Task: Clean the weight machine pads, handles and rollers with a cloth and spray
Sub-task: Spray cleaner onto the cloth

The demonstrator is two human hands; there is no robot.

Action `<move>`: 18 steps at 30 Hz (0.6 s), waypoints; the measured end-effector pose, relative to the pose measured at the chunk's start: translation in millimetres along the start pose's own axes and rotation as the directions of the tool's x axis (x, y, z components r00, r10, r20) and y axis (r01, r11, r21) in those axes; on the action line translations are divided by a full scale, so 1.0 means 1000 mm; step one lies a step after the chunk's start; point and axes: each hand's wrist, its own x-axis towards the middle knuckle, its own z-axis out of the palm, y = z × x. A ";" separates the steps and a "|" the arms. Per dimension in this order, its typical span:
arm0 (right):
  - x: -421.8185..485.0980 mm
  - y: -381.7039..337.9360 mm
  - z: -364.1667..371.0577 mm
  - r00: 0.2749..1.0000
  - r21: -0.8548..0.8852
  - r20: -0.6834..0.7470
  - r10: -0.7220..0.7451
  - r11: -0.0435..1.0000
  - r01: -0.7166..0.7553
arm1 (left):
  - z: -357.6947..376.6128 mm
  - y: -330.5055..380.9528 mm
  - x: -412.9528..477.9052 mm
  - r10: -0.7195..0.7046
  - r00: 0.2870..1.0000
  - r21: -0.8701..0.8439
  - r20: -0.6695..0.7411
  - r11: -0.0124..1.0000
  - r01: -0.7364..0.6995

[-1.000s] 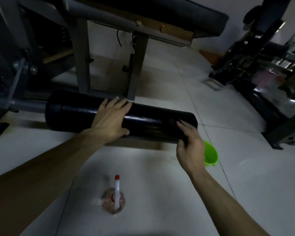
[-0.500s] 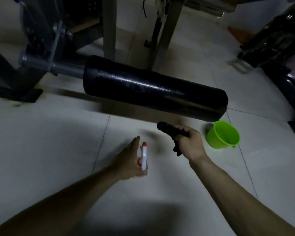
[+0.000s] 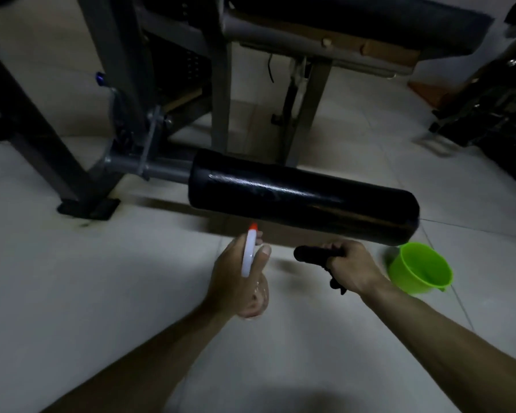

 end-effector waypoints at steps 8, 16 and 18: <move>0.005 -0.039 0.029 0.997 -0.003 -0.012 -0.070 0.998 0.070 | -0.067 0.010 -0.002 -0.003 0.969 -0.034 -0.247 0.999 -0.005; 0.005 0.003 -0.003 0.995 0.059 -0.069 0.069 0.996 -0.065 | -0.044 0.007 0.003 0.113 0.990 -0.003 -0.088 0.994 -0.114; -0.003 0.016 -0.024 0.988 0.123 -0.104 0.114 0.987 -0.101 | -0.020 0.017 0.005 0.228 0.971 0.036 0.073 0.972 -0.231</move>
